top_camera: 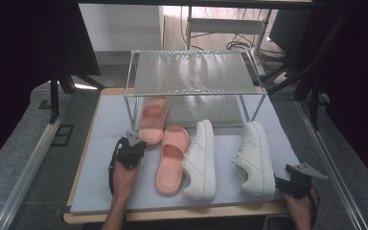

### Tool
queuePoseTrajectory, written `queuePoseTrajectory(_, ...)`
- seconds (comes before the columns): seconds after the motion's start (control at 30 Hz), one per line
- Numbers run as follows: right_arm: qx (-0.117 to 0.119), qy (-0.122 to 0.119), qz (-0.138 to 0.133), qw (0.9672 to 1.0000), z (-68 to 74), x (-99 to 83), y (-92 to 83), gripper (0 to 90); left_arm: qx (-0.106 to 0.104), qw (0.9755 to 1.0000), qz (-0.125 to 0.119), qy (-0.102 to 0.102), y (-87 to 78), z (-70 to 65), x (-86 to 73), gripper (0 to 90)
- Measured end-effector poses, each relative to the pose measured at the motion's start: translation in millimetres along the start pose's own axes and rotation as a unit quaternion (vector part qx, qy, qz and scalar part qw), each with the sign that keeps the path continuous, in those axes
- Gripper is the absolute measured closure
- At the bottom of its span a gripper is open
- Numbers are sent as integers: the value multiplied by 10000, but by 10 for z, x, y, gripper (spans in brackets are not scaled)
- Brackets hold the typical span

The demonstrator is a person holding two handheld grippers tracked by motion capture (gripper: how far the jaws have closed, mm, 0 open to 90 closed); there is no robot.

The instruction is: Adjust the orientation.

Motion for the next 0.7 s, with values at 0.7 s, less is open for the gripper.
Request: queuePoseTrajectory(0.7, -3, -10, 1, 10000, -2, 0, 0, 158, 103, 9999, 50, 29, 341, 68, 296, 898)
Point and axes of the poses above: each handheld gripper's, and its own axes: y roughly forward along the jaws, x roughly out of its top, z roughly to its left, the point moved 2 cm from there along y, roughly forward along the jaws, and after that the axes turned 7 degrees about z, right-handed, at the moved point
